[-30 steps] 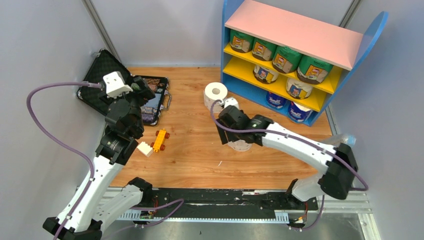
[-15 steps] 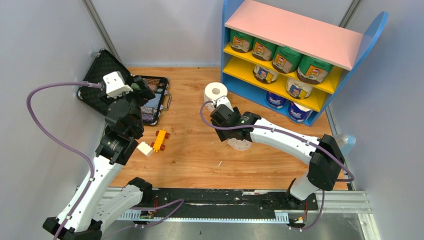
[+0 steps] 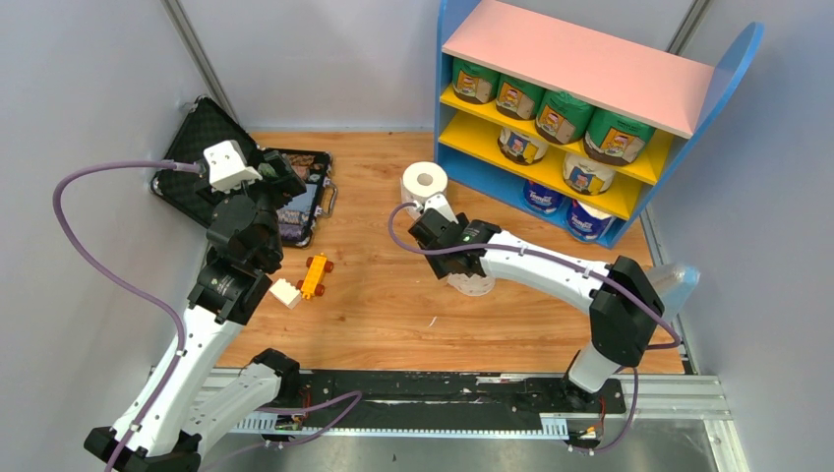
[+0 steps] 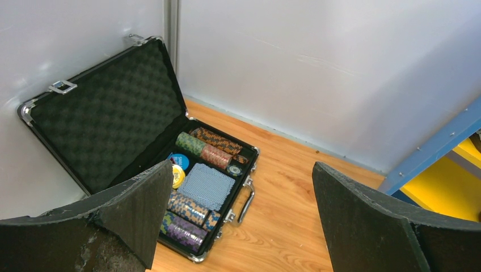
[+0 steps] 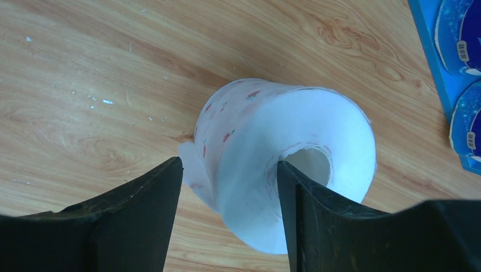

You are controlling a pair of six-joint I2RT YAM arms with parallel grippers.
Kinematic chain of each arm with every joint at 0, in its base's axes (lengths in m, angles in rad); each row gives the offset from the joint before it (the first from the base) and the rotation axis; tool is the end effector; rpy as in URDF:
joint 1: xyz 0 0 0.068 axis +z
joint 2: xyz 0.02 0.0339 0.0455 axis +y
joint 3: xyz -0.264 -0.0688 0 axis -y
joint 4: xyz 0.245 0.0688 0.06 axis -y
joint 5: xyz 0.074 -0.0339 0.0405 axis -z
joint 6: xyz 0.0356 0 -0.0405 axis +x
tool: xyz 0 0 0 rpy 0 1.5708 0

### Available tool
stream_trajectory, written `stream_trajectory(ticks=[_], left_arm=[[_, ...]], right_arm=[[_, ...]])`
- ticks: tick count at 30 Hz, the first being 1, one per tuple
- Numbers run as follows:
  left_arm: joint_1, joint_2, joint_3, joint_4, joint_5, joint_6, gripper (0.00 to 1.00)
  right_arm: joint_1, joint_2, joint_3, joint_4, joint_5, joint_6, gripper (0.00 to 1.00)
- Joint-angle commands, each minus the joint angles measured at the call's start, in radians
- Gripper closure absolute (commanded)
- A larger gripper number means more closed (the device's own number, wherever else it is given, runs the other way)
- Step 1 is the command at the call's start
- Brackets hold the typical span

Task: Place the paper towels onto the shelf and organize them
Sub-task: Pick up the paper towel from the center of the board.

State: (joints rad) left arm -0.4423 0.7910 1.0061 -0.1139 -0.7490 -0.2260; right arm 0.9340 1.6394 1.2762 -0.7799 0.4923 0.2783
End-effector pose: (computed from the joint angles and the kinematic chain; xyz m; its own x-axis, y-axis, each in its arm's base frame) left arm 0.1554 -0.0468 0.4222 0.1559 -0.2554 -0.9542 -0.2707 0.9179 -0.2900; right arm 0.2110 0.2570 0.2500 -0.6829 -0.5162 -0.5170 -0.4205 0.8564 -0.2996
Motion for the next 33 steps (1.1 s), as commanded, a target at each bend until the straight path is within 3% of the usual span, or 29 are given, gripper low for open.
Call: stream_trajectory(ticks=[1,9,12,16,19,24,33], left_arm=[[0.007,-0.005,0.0,0.037,-0.001,-0.003,0.0],[0.007,-0.006,0.0,0.037,-0.003,-0.001,0.0],[0.007,-0.006,0.0,0.037,-0.004,0.0,0.0],[0.007,-0.006,0.0,0.037,-0.005,0.001,0.0],[0.007,-0.006,0.0,0.036,-0.004,0.001,0.0],[0.007,-0.006,0.0,0.037,-0.003,-0.002,0.0],[0.007,-0.006,0.0,0.037,-0.003,-0.001,0.0]], right_arm=[[-0.009,0.032,-0.004,0.012,0.0,0.003,0.39],[-0.017,0.011,0.004,0.012,-0.02,-0.013,0.66],[-0.03,0.004,0.005,0.012,-0.025,-0.007,0.62],[-0.051,-0.003,-0.009,0.008,-0.029,0.023,0.42],[-0.064,-0.006,-0.024,0.007,-0.046,0.041,0.4],[-0.066,-0.003,-0.041,0.015,-0.067,0.048,0.43],[-0.068,-0.068,0.033,-0.01,-0.059,-0.018,0.65]])
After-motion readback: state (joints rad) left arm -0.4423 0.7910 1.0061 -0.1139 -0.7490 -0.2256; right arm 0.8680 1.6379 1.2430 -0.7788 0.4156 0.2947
